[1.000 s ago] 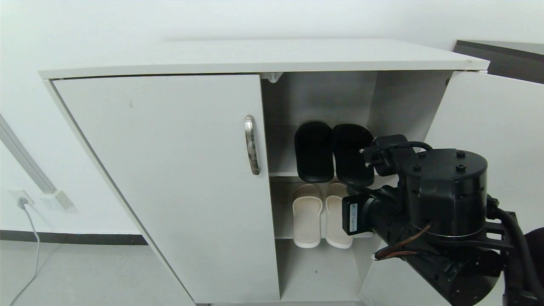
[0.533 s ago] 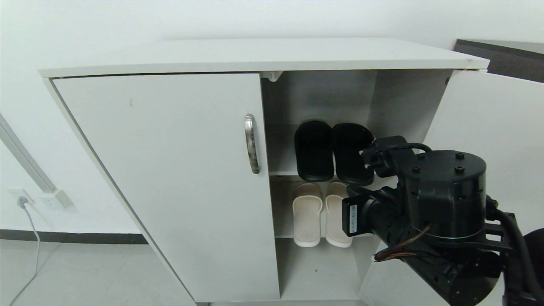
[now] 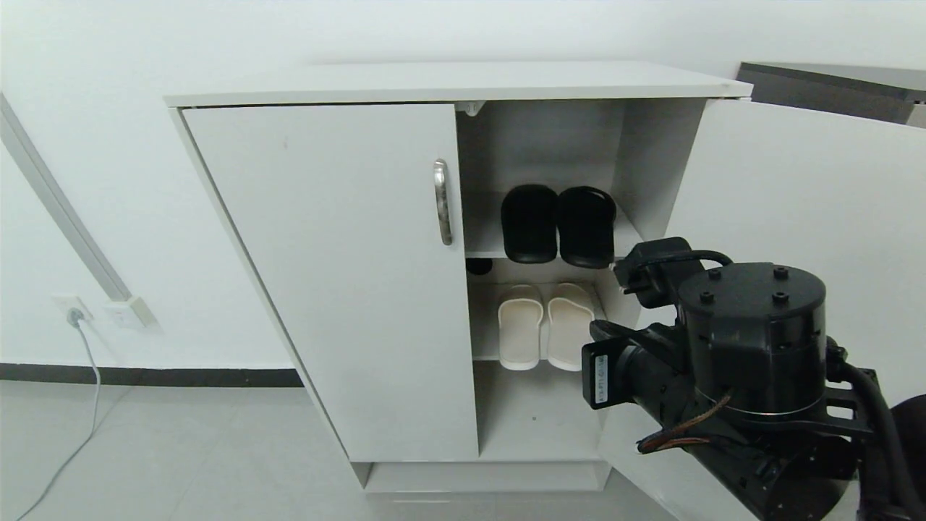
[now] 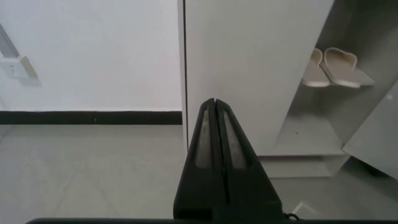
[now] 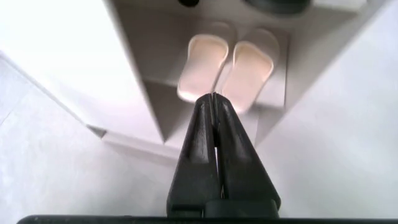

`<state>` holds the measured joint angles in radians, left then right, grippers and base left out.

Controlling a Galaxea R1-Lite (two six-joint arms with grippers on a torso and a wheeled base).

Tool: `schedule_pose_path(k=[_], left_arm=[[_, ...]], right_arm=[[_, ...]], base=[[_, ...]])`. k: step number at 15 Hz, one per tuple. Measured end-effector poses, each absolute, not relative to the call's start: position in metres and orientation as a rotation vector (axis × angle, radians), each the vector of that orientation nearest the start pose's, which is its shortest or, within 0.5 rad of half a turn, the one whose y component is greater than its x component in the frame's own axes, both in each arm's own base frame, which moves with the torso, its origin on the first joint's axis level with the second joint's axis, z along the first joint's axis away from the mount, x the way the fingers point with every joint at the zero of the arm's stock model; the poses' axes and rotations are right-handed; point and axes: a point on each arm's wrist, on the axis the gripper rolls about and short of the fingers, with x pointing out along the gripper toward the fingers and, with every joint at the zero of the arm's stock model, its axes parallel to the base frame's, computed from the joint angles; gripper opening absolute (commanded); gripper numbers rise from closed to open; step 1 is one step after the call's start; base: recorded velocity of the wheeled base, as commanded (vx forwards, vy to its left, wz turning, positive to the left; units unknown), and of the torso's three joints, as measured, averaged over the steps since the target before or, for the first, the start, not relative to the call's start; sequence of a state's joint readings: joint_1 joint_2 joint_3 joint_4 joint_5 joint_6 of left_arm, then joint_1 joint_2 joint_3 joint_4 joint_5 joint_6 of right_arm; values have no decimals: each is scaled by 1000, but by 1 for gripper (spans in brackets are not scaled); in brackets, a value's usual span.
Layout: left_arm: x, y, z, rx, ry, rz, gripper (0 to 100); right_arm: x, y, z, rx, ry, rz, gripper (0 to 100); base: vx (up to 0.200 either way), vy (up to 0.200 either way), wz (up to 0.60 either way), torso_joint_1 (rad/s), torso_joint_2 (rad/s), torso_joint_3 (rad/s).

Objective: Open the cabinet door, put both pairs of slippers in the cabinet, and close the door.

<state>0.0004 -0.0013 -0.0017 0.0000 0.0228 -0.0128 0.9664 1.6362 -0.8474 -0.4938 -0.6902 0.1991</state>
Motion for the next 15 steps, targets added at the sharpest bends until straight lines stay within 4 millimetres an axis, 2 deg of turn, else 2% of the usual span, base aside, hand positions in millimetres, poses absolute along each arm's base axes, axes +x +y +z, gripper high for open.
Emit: schedule_pose_path(k=[6, 15], left_arm=[[-23, 0, 76, -13, -3, 24, 0], [-23, 1, 76, -14, -3, 23, 0]], right_arm=[[176, 230, 197, -25, 236, 266, 0], [176, 230, 191, -40, 253, 273, 0]], base=[[-200, 0, 0, 4, 1, 2], [0, 0, 0, 0, 0, 0]])
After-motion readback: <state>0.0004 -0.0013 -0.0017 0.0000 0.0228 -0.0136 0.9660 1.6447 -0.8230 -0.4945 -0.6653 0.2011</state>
